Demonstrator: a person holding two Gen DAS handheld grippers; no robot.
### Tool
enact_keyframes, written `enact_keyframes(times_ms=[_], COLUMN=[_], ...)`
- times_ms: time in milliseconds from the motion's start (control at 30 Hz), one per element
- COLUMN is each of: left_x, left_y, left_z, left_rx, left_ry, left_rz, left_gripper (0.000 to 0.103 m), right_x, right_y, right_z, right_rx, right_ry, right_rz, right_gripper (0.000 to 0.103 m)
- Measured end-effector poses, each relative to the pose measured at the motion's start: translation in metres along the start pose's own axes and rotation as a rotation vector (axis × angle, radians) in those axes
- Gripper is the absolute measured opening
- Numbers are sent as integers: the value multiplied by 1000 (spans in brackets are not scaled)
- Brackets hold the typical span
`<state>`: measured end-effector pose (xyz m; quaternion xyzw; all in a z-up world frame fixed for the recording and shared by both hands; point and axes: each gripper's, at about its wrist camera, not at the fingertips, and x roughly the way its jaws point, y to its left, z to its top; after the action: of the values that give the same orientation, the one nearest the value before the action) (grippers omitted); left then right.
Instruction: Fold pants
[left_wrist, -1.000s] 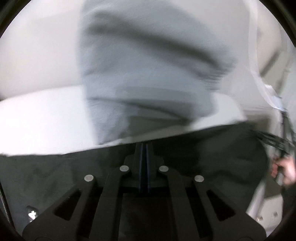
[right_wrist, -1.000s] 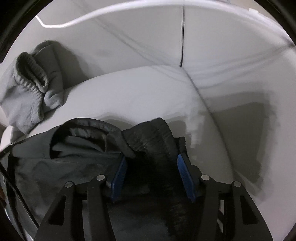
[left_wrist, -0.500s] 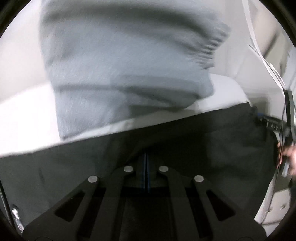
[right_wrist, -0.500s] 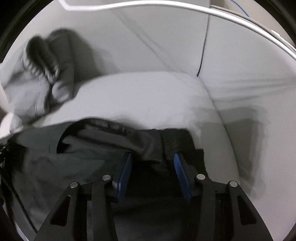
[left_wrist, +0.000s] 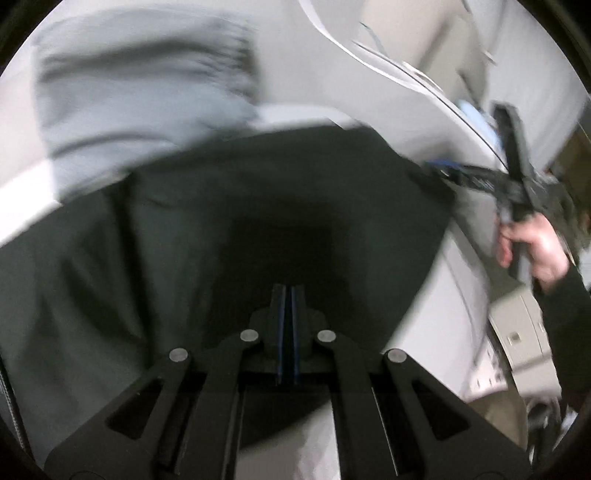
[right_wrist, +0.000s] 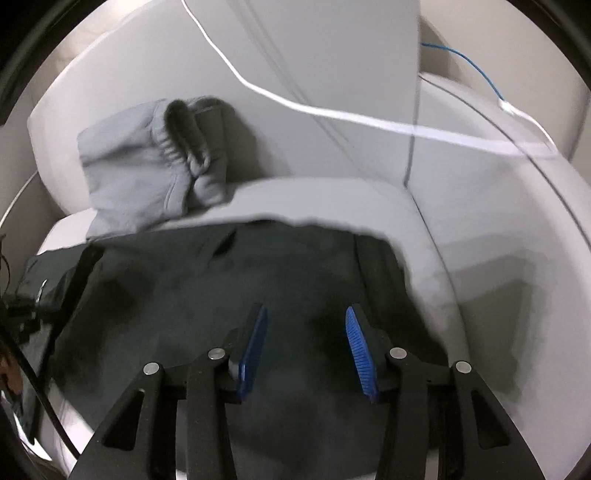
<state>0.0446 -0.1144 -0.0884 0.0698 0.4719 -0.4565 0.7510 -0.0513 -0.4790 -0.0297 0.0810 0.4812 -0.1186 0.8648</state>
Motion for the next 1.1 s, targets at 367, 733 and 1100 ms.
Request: enact_keyframes(times_ms=[367, 733, 1100], left_x=[56, -191, -206], left_y=[-20, -10, -5], left_z=[-41, -82, -275], left_rx=[-26, 136, 229], left_ry=[38, -310, -108], left_rz=[-23, 157, 553], left_gripper=[0, 93, 95], right_x=[29, -79, 6], right_y=[-60, 24, 208], right_z=[-84, -57, -24], right_rx=[221, 99, -5], right_ry=[78, -120, 169], right_rz=[46, 454, 786], right_gripper=[30, 85, 88])
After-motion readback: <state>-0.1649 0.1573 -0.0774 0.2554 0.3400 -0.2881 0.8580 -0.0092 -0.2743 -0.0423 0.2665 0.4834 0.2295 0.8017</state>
